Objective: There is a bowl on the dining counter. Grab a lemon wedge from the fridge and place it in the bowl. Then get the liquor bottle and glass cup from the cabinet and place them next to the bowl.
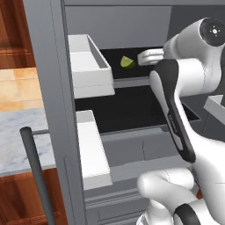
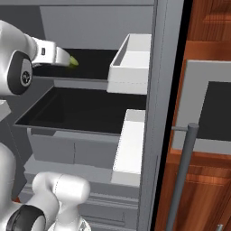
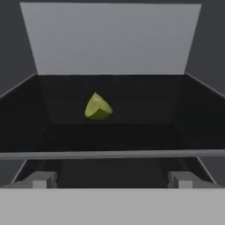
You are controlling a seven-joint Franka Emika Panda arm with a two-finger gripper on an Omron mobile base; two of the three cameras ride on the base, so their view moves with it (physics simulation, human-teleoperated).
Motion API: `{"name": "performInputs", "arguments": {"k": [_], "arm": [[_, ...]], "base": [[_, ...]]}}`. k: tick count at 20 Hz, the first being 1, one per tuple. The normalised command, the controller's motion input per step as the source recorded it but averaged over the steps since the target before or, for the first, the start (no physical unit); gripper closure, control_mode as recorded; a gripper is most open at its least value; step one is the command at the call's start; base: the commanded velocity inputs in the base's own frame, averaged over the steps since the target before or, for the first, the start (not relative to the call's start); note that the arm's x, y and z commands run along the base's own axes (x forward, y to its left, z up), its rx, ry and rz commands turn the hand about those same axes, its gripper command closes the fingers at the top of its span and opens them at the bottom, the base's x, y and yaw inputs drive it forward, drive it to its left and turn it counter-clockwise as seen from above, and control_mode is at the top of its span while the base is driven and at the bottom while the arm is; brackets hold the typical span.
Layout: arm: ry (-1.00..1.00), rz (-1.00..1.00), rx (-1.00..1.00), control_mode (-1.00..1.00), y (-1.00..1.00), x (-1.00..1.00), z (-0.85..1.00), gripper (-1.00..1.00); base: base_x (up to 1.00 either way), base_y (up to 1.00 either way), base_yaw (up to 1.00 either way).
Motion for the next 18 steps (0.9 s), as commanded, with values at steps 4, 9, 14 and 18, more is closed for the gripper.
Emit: {"name": "performInputs", "arguments": {"k": [4,9,14,18], "arm": [[0.11,0.00,0.00,-1.00,0.02,0.28,0.08,-1.00],[0.02,0.00,0.00,-1.00,0.06,0.28,0.37,-1.00],[0.16,0.00,0.00,-1.00,0.12,0.47,0.04,-1.00],[0.20,0.00,0.00,-1.00,0.05,0.48,0.00,-1.00]], "base": [[0.00,0.00,0.00],[0.00,0.00,0.00],[0.00,0.00,0.00],[0.00,0.00,0.00]]}}
